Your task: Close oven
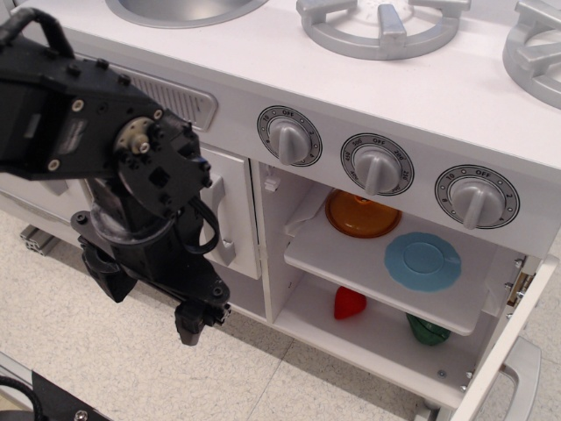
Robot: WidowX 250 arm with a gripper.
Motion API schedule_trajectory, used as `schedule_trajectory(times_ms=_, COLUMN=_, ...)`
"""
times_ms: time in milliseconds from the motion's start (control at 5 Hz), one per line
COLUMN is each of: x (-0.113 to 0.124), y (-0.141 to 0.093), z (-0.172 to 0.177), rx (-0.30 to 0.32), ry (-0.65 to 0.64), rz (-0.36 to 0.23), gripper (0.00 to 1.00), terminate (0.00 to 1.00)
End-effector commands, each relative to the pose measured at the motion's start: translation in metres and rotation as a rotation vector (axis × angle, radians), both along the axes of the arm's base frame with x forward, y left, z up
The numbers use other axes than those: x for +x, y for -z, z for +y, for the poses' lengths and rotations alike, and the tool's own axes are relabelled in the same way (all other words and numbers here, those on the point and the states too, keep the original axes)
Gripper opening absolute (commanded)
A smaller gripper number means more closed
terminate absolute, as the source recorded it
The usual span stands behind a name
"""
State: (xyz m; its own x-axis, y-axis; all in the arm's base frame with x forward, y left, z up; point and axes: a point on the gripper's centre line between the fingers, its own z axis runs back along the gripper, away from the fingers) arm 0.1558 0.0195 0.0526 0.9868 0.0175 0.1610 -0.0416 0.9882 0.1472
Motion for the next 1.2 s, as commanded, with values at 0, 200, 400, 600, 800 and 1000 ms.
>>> schedule_trajectory(times_ms=0, x=0.0, y=0.0, z=0.0, rx=0.0, ry=0.0, rz=0.0, gripper=1.0, terminate=0.0)
schedule_trajectory(times_ms=200, x=0.019, y=-0.009, z=-0.031, rx=-0.066, ry=-0.069, rz=-0.068, gripper=1.0, terminate=0.0)
schedule_trajectory(times_ms=400, x=0.027, y=-0.012, z=-0.06, rx=-0.07, ry=-0.049, rz=-0.036, gripper=1.0, terminate=0.0)
schedule_trajectory(times_ms=600, x=0.028, y=-0.015, z=-0.09, rx=-0.117, ry=-0.016, rz=-0.004, gripper=1.0, terminate=0.0)
schedule_trajectory(times_ms=800, x=0.026, y=-0.02, z=-0.117, rx=-0.172, ry=-0.004, rz=-0.002, gripper=1.0, terminate=0.0)
schedule_trajectory(times_ms=1000, x=0.023, y=-0.018, z=-0.143, rx=-0.217, ry=0.019, rz=0.04, gripper=1.0, terminate=0.0)
